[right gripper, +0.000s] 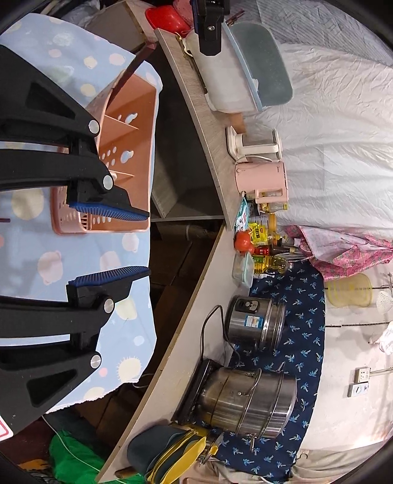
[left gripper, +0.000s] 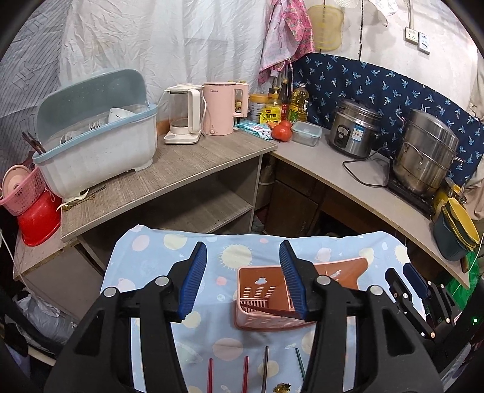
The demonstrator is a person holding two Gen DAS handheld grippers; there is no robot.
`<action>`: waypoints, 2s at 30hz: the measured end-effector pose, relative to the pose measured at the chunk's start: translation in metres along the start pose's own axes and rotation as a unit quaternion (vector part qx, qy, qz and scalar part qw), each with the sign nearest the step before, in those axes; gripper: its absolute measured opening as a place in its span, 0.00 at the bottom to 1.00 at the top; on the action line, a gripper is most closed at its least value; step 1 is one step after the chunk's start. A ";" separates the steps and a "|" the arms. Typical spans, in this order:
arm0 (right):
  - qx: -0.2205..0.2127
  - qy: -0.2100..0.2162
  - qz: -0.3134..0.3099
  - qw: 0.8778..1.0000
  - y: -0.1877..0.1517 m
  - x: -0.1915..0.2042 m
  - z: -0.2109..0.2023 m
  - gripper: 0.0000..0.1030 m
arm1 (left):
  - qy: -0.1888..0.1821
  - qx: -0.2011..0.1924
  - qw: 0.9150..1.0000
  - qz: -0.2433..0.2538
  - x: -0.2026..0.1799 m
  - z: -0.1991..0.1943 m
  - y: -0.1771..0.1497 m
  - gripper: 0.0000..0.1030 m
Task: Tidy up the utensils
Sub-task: 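Carry the spoon and chopstick to the pink holder and drop them in, then open both tools and withdraw them back over the table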
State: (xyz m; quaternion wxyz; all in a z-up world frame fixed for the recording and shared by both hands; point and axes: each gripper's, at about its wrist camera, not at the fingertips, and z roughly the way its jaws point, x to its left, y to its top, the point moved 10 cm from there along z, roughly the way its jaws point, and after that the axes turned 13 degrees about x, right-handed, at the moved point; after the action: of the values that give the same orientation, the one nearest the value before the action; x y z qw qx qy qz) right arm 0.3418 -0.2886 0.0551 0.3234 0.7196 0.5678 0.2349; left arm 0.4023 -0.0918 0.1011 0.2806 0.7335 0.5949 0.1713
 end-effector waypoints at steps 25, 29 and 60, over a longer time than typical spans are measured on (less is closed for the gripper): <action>0.086 0.011 0.009 0.996 -0.163 -0.010 -0.083 0.39 | 0.036 0.068 0.997 -0.019 0.048 -0.017 -0.168 0.46; 0.115 0.006 0.009 0.993 -0.207 -0.011 -0.091 0.39 | 0.037 0.097 0.994 -0.028 0.057 -0.011 -0.213 0.46; 0.207 0.028 0.035 0.977 -0.340 -0.008 -0.108 0.30 | 0.055 0.156 0.986 -0.017 0.063 0.006 -0.355 0.46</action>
State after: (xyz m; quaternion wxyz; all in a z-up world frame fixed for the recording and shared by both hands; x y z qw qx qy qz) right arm 0.0378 -0.2253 -0.1206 0.1424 0.7835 0.5876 0.1435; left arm 0.1446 0.0163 -0.1272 0.1321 0.7478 0.6410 0.1117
